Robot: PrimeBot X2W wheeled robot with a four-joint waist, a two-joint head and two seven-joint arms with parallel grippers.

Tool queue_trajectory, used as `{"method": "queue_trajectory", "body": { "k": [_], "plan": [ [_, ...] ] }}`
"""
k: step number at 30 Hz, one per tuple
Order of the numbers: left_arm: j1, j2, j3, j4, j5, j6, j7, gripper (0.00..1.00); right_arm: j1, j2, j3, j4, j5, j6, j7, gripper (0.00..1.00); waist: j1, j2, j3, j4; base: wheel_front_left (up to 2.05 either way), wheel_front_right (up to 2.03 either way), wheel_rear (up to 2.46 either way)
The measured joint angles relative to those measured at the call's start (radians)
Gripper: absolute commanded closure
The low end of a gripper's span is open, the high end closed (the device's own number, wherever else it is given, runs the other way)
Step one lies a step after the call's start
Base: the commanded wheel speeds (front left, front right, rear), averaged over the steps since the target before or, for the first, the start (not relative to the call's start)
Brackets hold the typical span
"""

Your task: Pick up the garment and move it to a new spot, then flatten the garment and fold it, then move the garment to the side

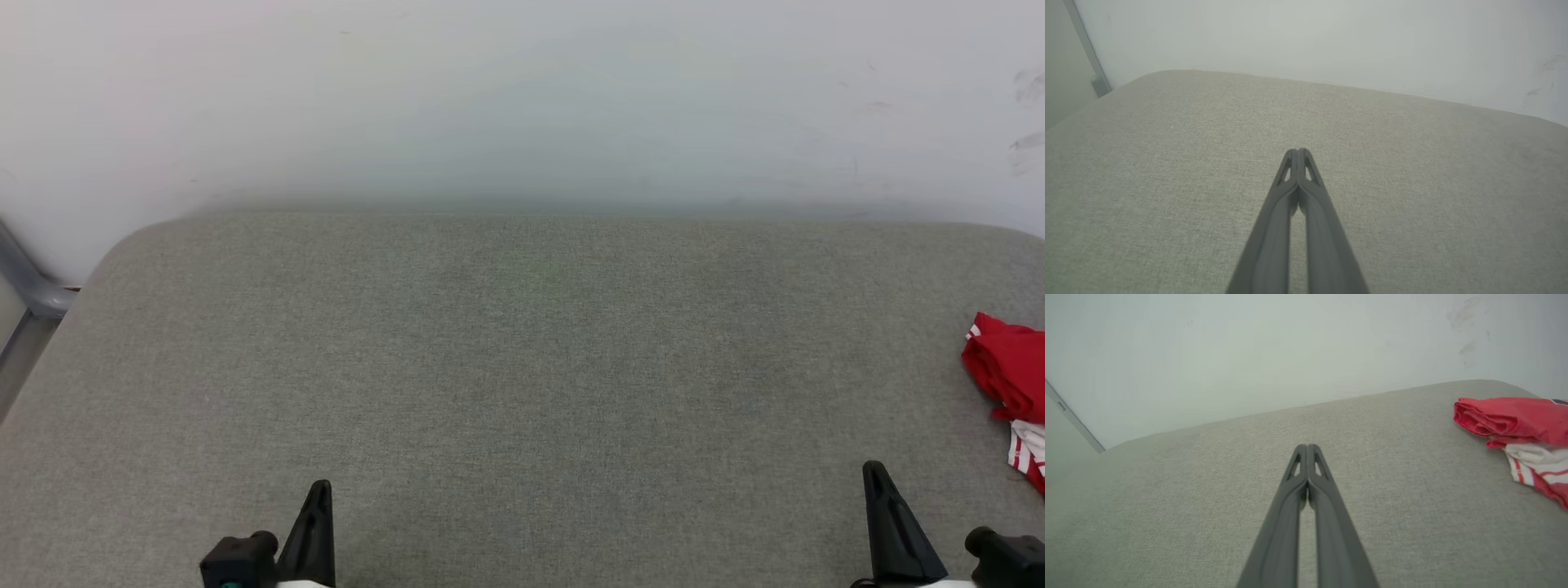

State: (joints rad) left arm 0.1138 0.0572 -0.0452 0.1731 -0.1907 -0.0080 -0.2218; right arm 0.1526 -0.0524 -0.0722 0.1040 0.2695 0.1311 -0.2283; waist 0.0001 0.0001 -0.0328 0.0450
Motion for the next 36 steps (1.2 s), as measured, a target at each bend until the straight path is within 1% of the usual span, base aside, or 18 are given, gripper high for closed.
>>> {"method": "queue_trajectory", "body": {
  "k": [18, 36],
  "plan": [
    [-0.046, -0.001, 0.036, 0.017, -0.336, -0.027, 0.078, 1.0, -0.055, -0.002, 0.0, 0.032, 0.323, 0.0, 0.071, 1.0, 0.0, -0.0001, 0.005, -0.007, 0.0, 0.0, 0.0],
    [-0.089, -0.003, 0.066, 0.029, -0.608, -0.051, 0.141, 1.0, -0.098, -0.004, -0.002, 0.061, 0.583, 0.0, 0.134, 1.0, 0.0, 0.0, 0.011, -0.014, 0.0, 0.0, 0.0]
  ]
}}
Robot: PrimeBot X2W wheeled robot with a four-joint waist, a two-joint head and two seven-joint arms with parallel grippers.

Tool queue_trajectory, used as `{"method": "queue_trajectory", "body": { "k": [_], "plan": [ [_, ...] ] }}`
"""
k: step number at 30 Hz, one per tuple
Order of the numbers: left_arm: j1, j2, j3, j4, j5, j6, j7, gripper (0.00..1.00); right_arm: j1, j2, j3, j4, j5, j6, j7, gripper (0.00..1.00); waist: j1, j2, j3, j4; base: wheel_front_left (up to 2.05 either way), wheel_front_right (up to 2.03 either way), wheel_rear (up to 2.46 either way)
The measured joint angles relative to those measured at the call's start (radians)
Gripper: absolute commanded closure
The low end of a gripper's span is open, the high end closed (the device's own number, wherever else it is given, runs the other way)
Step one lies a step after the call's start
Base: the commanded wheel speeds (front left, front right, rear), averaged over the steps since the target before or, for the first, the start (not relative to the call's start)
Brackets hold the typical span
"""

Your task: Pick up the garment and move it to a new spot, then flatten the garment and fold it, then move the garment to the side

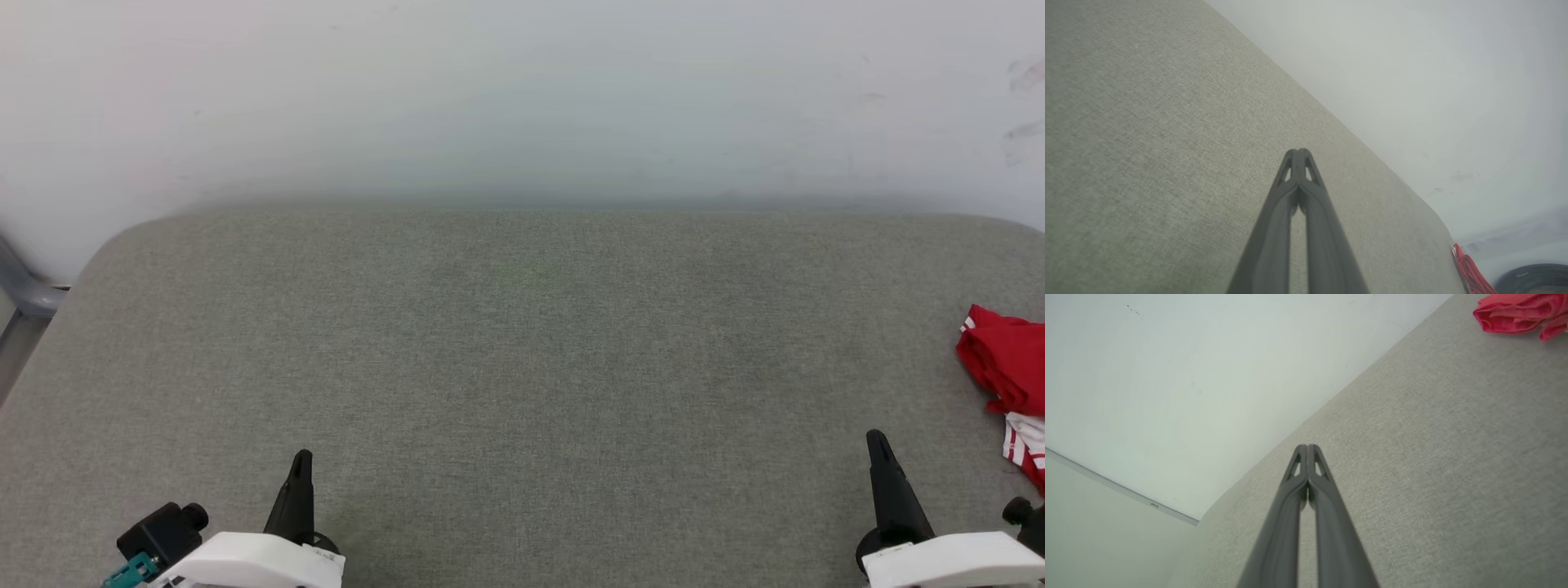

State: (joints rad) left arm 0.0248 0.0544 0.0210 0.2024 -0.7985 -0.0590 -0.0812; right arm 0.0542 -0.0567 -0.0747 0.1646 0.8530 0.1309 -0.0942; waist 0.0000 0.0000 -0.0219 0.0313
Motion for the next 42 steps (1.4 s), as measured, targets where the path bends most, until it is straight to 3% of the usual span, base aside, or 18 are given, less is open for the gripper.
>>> {"method": "queue_trajectory", "body": {
  "k": [23, 42],
  "plan": [
    [-0.049, -0.002, 0.036, 0.016, -0.305, -0.023, 0.074, 1.0, -0.058, -0.002, -0.008, 0.03, 0.292, 0.0, 0.074, 1.0, 0.0, 0.0, 0.007, -0.009, 0.0, 0.0, 0.0],
    [-0.076, -0.002, 0.057, 0.026, -0.495, -0.042, 0.12, 1.0, -0.096, -0.002, -0.014, 0.048, 0.471, 0.0, 0.121, 1.0, 0.0, 0.0, 0.013, -0.017, 0.0, 0.0, 0.0]
  ]
}}
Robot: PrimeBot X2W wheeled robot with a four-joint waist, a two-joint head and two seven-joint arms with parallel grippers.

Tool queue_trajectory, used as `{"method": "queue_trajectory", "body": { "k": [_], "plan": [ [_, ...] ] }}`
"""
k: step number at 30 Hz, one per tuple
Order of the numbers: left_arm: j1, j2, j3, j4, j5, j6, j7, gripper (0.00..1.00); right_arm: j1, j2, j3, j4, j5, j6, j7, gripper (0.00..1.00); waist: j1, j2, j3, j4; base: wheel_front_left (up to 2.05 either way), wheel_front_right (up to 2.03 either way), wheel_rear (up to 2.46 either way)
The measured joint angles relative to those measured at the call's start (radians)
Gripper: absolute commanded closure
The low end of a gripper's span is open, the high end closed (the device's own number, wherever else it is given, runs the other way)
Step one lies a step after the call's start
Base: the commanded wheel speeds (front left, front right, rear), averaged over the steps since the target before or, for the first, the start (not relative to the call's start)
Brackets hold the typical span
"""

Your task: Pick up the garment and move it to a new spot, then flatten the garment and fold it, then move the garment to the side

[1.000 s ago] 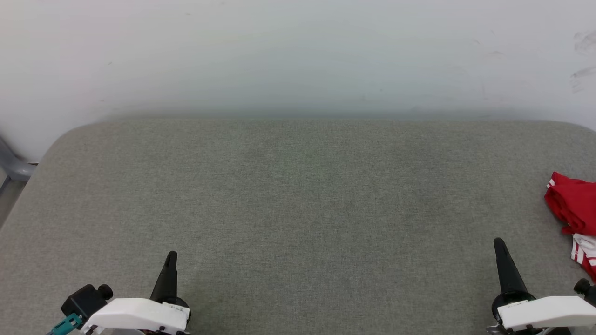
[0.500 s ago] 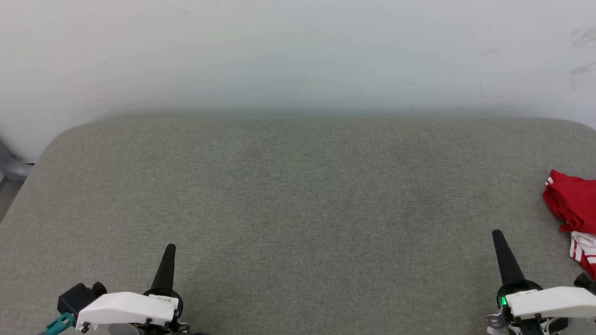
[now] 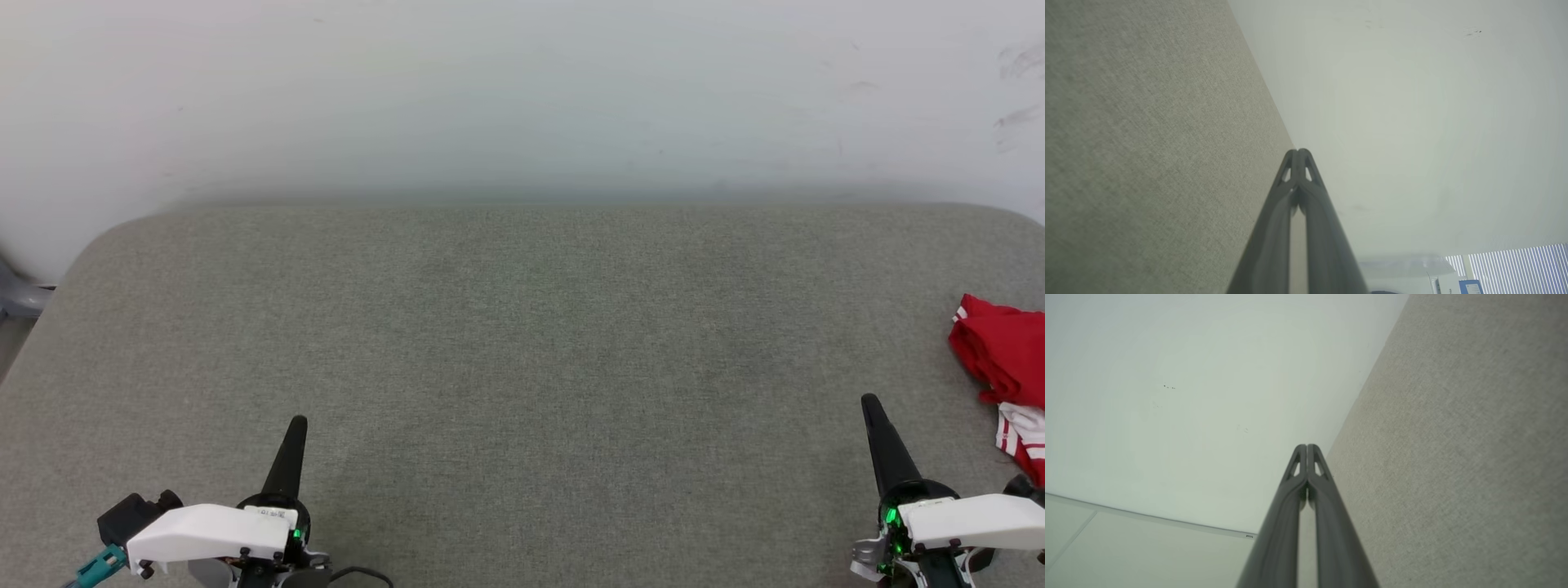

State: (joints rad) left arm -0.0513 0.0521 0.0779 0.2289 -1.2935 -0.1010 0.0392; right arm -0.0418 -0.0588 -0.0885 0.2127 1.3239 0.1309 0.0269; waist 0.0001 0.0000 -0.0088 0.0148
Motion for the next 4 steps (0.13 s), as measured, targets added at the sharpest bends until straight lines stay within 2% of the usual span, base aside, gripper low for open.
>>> {"method": "queue_trajectory", "body": {
  "k": [4],
  "plan": [
    [-0.008, 0.0, 0.004, 0.001, -0.038, -0.005, 0.009, 1.0, -0.008, 0.0, -0.001, 0.004, 0.033, 0.0, 0.009, 1.0, -0.0001, 0.0, 0.001, -0.001, 0.0, 0.0, 0.0]
  ]
}}
